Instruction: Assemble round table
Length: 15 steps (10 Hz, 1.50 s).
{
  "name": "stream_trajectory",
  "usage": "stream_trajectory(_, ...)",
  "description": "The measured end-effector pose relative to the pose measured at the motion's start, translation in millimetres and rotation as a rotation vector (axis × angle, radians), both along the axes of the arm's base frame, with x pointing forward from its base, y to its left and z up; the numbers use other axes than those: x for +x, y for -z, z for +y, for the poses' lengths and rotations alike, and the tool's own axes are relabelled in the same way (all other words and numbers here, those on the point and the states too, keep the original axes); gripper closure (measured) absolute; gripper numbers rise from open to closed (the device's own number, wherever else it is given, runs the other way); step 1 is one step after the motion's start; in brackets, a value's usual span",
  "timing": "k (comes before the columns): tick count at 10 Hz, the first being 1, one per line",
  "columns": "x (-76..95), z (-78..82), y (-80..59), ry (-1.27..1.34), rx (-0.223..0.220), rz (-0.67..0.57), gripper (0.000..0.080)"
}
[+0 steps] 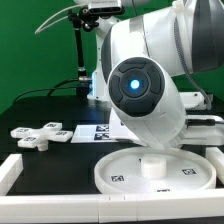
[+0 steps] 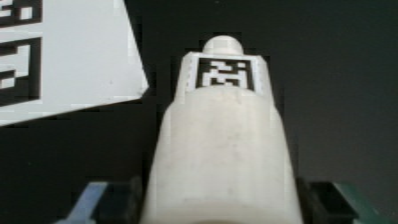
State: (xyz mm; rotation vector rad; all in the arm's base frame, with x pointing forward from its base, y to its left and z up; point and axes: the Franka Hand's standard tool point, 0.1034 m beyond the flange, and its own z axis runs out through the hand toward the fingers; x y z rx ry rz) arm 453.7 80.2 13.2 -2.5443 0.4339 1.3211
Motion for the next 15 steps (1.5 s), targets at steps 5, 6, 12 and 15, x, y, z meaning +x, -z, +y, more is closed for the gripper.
stream_trajectory(5,5.9,-11.0,-28.5,-0.026,0.046,-0.013,0.0392)
stream_trajectory(6,10.7,-13.3,-41.8,-0.036,0.061,-0.011,0.0392)
stream_trajectory(12,46.5,-22.4,-45.5,-0.089,0.070,-0.209,0.0390)
stream_trajectory(15,81.7,-28.3,-84.4,-0.132,0.035,-0.443,0.0390)
